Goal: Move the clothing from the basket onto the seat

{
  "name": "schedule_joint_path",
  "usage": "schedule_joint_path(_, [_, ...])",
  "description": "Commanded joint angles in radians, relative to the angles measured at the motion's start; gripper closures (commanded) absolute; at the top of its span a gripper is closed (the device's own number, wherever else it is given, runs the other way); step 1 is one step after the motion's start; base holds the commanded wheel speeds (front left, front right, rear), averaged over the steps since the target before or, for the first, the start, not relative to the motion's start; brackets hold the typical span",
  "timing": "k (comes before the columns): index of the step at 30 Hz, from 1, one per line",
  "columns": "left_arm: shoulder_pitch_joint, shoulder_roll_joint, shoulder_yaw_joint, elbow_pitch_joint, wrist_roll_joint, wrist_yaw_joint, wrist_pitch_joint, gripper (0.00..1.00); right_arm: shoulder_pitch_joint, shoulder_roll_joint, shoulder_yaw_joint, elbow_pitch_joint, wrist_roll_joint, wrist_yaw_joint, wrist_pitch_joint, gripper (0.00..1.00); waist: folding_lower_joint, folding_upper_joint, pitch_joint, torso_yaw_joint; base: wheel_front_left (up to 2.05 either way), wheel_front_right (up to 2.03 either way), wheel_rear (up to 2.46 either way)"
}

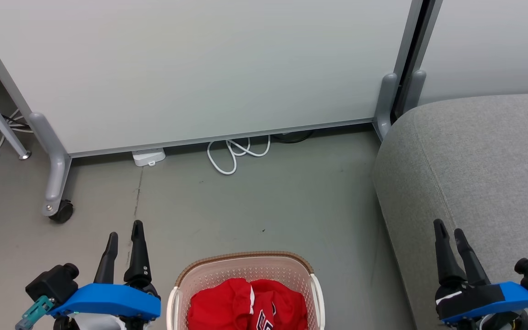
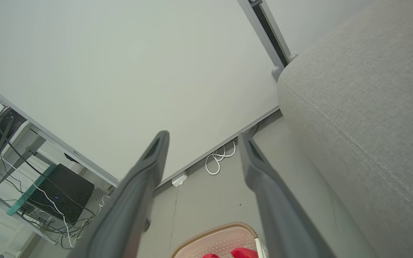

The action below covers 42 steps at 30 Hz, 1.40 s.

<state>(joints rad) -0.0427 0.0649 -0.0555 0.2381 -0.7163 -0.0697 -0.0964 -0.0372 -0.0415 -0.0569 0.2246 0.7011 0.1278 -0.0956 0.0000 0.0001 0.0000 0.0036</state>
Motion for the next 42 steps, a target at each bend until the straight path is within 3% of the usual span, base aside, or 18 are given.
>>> schedule_joint_path(1, [-0.015,0.011,-0.008,-0.011,0.035,0.004,-0.010,0.00,-0.002,-0.007,0.003,-0.016,-0.036,0.003,-0.011,0.00,0.0000,-0.0001,0.000,0.000,0.00,0.00,0.00])
schedule_joint_path(42, [-0.026,0.007,-0.058,0.083,0.395,-0.003,-0.114,0.00,0.019,-0.010,0.018,-0.009,-0.483,0.003,-0.115,0.00,0.0000,-0.0001,-0.006,0.006,0.00,0.00,0.00])
